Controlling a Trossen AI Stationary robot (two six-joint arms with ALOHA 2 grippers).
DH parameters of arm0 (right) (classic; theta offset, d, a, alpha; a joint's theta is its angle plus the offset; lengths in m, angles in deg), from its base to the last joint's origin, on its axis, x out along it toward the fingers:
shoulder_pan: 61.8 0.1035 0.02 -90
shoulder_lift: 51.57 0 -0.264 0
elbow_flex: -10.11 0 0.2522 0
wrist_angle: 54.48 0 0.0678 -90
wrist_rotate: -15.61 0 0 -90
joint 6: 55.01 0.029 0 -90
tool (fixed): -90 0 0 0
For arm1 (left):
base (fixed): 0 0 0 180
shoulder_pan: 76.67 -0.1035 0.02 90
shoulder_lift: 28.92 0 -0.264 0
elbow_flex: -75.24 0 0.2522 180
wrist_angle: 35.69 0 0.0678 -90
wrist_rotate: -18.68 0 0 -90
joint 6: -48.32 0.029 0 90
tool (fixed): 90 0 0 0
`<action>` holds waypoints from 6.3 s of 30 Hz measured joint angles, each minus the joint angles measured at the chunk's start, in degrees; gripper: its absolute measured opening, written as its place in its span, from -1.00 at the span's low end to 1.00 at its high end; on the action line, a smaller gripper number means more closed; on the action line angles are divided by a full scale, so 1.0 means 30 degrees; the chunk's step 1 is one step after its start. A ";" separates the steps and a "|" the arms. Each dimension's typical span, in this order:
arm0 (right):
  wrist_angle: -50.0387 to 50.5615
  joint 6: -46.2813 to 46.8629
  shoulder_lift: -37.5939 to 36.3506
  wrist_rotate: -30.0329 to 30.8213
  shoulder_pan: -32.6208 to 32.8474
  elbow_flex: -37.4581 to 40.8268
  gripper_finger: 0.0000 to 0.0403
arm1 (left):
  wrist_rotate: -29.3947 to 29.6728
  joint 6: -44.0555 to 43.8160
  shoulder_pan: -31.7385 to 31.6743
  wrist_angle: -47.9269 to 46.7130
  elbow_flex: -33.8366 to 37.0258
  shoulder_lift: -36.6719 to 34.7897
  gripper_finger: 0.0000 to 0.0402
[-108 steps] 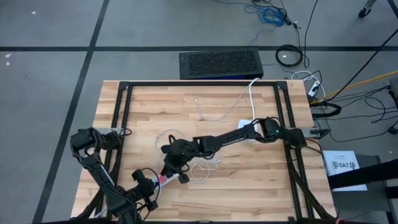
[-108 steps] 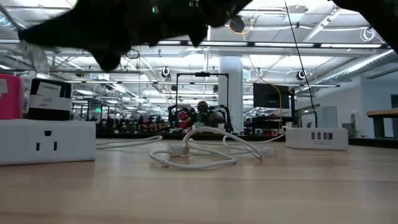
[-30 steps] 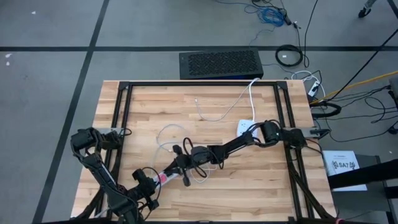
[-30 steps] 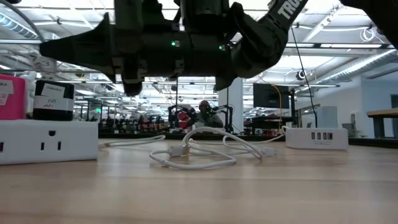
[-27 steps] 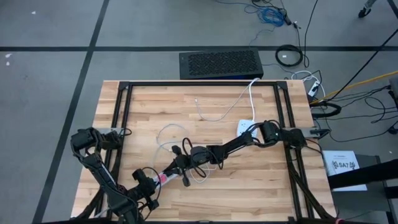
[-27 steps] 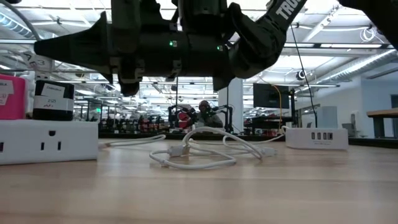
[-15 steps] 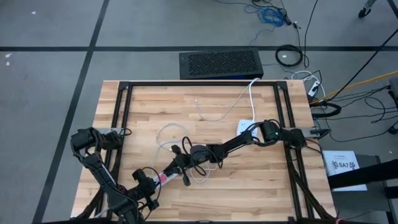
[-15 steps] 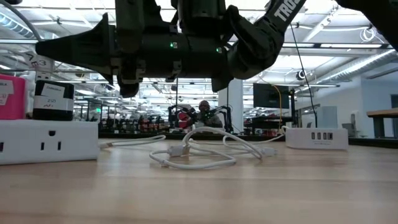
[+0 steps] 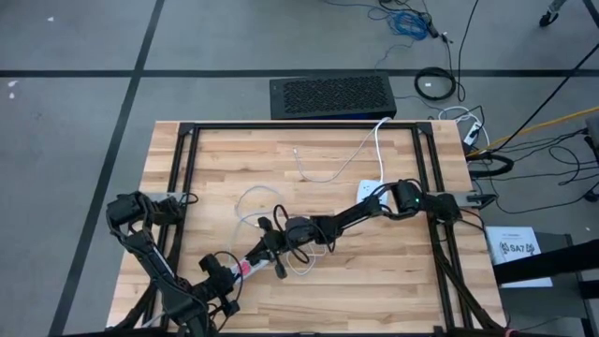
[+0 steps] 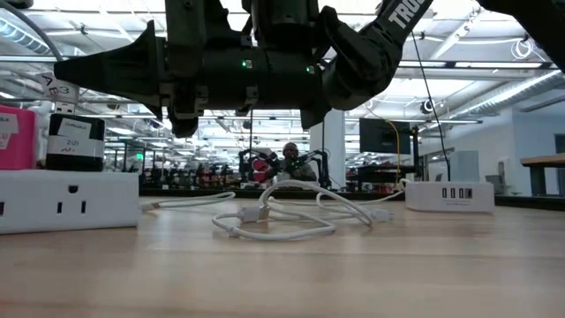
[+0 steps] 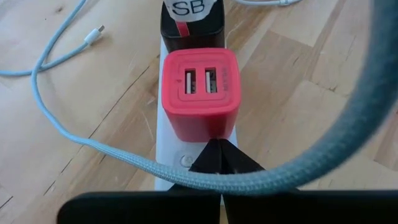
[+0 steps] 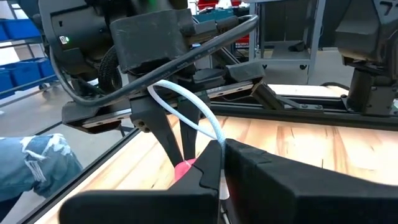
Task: Insert USB
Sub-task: Insert the top left white charger cable into the pink adapter charger
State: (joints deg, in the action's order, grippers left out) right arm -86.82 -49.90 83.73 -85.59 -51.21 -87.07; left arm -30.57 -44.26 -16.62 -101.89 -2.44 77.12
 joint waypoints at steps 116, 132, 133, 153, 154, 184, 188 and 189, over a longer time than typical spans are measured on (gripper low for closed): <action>0.9807 -0.3034 -0.2261 0.0123 0.0130 -0.2262 -1.00 | -0.0073 0.0010 -0.0015 0.0022 0.0000 0.0000 -0.99; 0.9666 -0.2996 -0.1538 0.0126 0.0239 -0.2390 -1.00 | -0.0073 0.0010 -0.0015 0.0119 0.0000 0.0000 -0.99; 0.9842 -0.2996 -0.1545 0.0217 0.0239 -0.2397 -1.00 | -0.0073 0.0010 -0.0015 0.0124 0.0000 0.0000 -0.99; 0.9295 -0.2134 -0.0692 0.0717 0.0111 -0.2375 -1.00 | -0.0095 0.0010 -0.0015 0.0177 0.0000 0.0000 -0.99; 0.9316 -0.2070 -0.0689 0.0711 0.0086 -0.2375 -1.00 | -0.0095 0.0010 -0.0015 0.0182 0.0000 0.0000 -0.99; 0.9595 -0.2068 -0.1524 0.0676 0.0094 -0.2302 -1.00 | -0.0214 0.0003 -0.0015 0.0240 0.0007 -0.0590 -0.99; 0.9615 -0.2114 -0.1741 0.0654 0.0072 -0.2259 -1.00 | -0.0081 0.0095 -0.0015 0.0188 0.0007 -0.0633 -0.99; 0.9607 -0.2184 -0.1755 0.0661 0.0065 -0.2259 -1.00 | -0.0044 0.0135 -0.0015 0.0175 0.0007 -0.0667 -0.99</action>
State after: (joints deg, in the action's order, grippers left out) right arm -58.00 -56.45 78.47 -83.60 -51.02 -93.85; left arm -30.70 -43.86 -16.66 -101.37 -2.42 75.12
